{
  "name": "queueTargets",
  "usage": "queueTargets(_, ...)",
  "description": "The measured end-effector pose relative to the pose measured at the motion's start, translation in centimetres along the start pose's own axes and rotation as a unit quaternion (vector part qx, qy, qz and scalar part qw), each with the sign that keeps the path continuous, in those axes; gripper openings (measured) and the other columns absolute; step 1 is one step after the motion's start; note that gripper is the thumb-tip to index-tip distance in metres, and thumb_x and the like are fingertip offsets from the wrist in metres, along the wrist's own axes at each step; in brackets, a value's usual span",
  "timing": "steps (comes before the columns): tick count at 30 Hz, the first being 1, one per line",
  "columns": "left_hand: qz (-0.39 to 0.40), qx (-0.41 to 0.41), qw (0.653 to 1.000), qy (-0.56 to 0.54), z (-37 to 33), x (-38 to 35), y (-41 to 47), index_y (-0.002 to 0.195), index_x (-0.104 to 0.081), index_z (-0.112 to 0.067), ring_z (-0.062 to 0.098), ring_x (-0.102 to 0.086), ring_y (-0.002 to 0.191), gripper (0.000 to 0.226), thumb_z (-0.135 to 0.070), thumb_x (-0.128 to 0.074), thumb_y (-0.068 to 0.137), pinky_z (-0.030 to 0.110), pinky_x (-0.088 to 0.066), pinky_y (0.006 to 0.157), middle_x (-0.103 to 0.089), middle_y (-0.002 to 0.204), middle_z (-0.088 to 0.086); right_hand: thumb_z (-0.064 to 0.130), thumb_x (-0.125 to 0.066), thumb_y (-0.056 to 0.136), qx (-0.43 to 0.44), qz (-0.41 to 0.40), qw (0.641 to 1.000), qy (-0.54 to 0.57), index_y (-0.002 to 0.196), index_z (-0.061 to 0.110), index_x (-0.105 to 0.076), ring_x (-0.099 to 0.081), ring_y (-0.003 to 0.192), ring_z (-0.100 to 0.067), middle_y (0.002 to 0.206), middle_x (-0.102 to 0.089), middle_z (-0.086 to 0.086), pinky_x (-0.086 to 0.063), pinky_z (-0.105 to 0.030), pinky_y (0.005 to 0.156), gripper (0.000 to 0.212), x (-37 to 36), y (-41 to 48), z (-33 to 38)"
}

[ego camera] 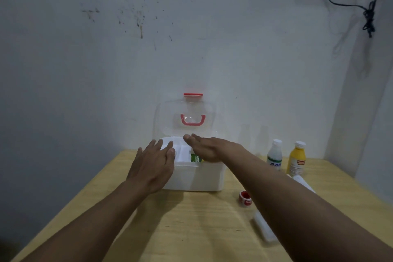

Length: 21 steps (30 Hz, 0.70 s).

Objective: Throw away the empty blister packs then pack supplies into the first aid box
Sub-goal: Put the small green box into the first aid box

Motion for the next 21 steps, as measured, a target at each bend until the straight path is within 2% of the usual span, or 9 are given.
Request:
queueTargets(5,-0.003,-0.010,1.000,0.009,-0.2,0.1,0.1,0.152,-0.033,-0.026,0.020,-0.009,0.152,0.054,-0.039,-0.012,0.103,0.048,-0.005,0.122,-0.025,0.162,0.001,0.081,0.000,0.084,0.022,0.005,0.999,0.044,0.157,0.039,-0.005,-0.012,0.152,-0.025,0.165,-0.008,0.010,-0.009,-0.048,0.120,0.084,-0.7,0.3,0.3)
queueTargets(11,-0.015,-0.022,0.999,0.035,-0.7,0.2,0.2,0.152,-0.032,-0.026,0.018,-0.009,0.152,0.055,-0.039,-0.012,0.103,0.049,-0.002,0.121,-0.027,0.161,-0.003,0.087,-0.001,0.078,-0.004,-0.014,0.999,0.045,0.157,0.039,-0.003,-0.018,0.150,-0.028,0.165,-0.014,0.003,-0.015,-0.049,0.118,0.093,-0.7,0.6,-0.3)
queueTargets(16,-0.010,-0.029,0.999,0.016,-0.4,-0.3,0.3,0.151,-0.035,-0.029,0.017,-0.009,0.152,0.054,-0.040,-0.012,0.103,0.048,-0.005,0.122,-0.029,0.160,-0.003,0.089,0.004,0.074,0.013,-0.014,0.997,0.068,0.157,0.040,-0.003,-0.017,0.151,-0.025,0.165,-0.012,0.006,-0.013,-0.046,0.118,0.096,-1.0,0.5,0.2)
queueTargets(21,-0.012,-0.032,0.999,0.016,-0.1,-0.4,0.5,0.149,-0.039,-0.029,0.016,-0.011,0.151,0.064,-0.045,-0.005,0.097,0.048,-0.006,0.122,-0.031,0.159,-0.003,0.082,0.004,0.082,0.028,-0.019,0.996,0.085,0.156,0.043,-0.003,-0.012,0.152,-0.024,0.165,-0.002,0.010,-0.010,-0.045,0.119,0.084,-0.7,0.6,0.8)
Point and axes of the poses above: each hand's wrist, its own y-axis towards the middle knuckle, its own x-axis out of the back of the hand, z = x × y, the point moved 5 cm from there along y, towards the middle knuckle
